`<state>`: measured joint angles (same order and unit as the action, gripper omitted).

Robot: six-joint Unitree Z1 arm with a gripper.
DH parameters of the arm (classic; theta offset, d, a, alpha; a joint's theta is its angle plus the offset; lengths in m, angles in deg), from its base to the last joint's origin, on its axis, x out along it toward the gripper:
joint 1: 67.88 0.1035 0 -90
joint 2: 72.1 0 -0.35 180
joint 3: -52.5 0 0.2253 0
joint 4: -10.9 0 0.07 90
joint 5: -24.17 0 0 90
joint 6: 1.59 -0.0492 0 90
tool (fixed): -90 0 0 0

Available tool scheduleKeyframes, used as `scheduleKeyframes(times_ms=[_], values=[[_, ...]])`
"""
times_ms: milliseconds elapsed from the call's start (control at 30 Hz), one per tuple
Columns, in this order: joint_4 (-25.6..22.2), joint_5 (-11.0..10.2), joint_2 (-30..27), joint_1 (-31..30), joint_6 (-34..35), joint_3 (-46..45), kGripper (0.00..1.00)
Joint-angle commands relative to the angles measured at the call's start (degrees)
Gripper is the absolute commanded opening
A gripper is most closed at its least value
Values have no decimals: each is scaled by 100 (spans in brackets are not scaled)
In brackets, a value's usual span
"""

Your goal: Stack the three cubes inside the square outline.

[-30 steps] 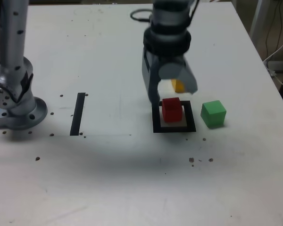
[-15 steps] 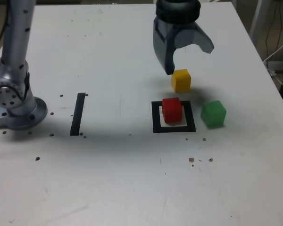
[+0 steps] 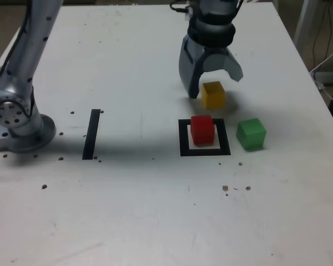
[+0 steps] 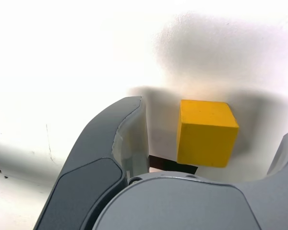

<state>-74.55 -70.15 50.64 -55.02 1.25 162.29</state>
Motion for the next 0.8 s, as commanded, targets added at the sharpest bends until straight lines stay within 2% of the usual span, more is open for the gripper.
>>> scheduleKeyframes(times_ms=[0, 133, 267, 567, 767], values=[[70, 19, 80, 9, -14, 9, 97], [172, 53, 174, 35, -17, 46, 93], [302, 129, 277, 57, -14, 95, 85], [392, 206, 341, 59, 71, 110, 61], [382, 223, 336, 59, 87, 101, 49]])
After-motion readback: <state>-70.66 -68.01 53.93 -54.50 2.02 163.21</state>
